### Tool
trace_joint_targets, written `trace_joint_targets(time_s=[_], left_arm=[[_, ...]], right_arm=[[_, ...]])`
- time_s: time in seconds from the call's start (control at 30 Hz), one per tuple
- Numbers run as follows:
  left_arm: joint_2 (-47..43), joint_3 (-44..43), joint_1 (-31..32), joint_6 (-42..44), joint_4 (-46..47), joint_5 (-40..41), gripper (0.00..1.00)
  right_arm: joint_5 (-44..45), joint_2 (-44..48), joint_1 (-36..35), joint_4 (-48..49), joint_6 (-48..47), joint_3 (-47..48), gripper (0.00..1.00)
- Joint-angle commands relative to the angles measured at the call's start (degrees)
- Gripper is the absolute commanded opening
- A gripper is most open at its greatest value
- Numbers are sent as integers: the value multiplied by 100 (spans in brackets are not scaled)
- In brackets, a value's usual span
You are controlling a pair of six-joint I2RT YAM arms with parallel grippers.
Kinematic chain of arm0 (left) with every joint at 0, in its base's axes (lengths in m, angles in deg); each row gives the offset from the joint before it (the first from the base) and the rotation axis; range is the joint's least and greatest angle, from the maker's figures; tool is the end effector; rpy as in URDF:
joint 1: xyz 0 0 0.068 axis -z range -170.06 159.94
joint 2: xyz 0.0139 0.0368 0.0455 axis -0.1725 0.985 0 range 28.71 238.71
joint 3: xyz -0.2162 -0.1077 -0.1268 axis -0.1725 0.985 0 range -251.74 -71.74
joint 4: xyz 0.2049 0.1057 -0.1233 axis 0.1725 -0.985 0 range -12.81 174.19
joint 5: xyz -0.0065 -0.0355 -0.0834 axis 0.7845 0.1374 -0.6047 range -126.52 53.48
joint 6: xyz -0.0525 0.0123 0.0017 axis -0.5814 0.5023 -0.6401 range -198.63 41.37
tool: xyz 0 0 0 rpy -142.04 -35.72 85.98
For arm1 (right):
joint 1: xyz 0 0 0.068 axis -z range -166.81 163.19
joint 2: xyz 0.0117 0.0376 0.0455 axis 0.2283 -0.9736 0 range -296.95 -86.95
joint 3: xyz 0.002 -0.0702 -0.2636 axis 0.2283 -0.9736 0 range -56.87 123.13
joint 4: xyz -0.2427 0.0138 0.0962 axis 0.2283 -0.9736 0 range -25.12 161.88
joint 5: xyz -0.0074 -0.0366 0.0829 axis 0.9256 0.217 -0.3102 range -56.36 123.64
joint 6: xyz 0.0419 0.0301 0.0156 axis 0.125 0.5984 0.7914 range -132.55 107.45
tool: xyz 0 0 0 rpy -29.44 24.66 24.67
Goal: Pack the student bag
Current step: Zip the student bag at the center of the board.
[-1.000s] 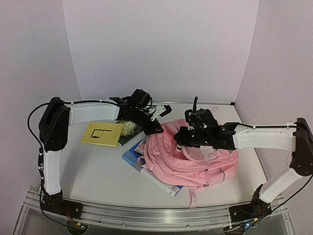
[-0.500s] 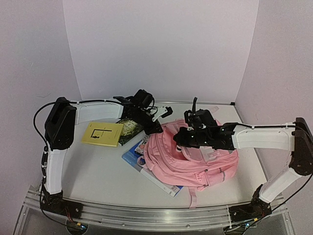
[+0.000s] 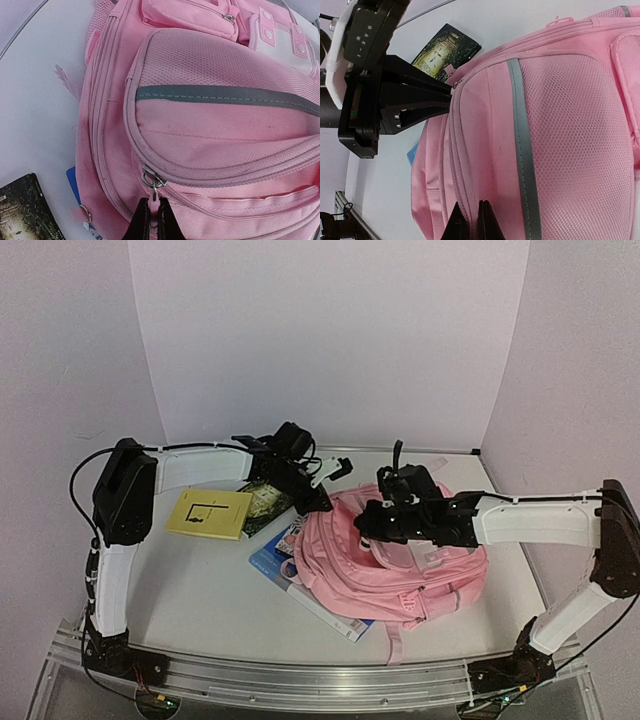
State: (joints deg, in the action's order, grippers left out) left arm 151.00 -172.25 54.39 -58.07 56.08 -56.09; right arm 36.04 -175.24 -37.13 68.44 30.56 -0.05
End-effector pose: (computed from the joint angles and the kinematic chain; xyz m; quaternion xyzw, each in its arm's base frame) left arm 0.3343 -0.3448 0.2192 0.5466 0.7493 -0.2262 0.2977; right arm 0.2196 0.2625 0.2379 -0.0462 0.8854 0.3237 0.3304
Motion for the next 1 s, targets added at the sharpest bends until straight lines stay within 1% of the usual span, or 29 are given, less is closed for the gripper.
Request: trace_joint_targets(time_s=[0.0, 0.13, 0.27, 0.37, 0.57, 0.6, 0.63, 0.7, 0.83, 0.9, 0.97], left_arm=[[-458, 97, 154, -177, -365, -266, 0], [-526, 289, 251, -401, -498, -216, 0], [-773, 821, 355, -577, -167, 99, 0], [-967, 1091, 428, -705, 12, 124, 0], [-1087, 1408, 613, -1028, 217, -17, 0], [-1098, 1472, 627, -1148, 283, -67, 0], [-1106, 1535, 637, -1290, 362, -116, 0], [-1171, 1728, 663, -1697, 602, -159, 0], [-1325, 2046, 657, -2357, 965, 81, 0], [-1395, 2122, 659, -2539, 1026, 250, 0], [-1433, 2188, 654, -2641, 1068, 368, 0]], right_arm=[[301, -179, -61, 405, 264, 166, 0], [463, -383, -61, 414, 307, 270, 0], [588, -507, -59, 505, 428, 264, 0], [641, -599, -63, 637, 525, 202, 0], [390, -860, -65, 1066, 565, 151, 0], [319, -893, -62, 1147, 551, 144, 1], [250, -906, -63, 1203, 539, 142, 4], [190, -882, -64, 1240, 475, 151, 18], [122, -542, -63, 1223, 361, 11, 41], [173, -273, -62, 1106, 360, -136, 48], [323, -50, -60, 836, 370, -284, 52]])
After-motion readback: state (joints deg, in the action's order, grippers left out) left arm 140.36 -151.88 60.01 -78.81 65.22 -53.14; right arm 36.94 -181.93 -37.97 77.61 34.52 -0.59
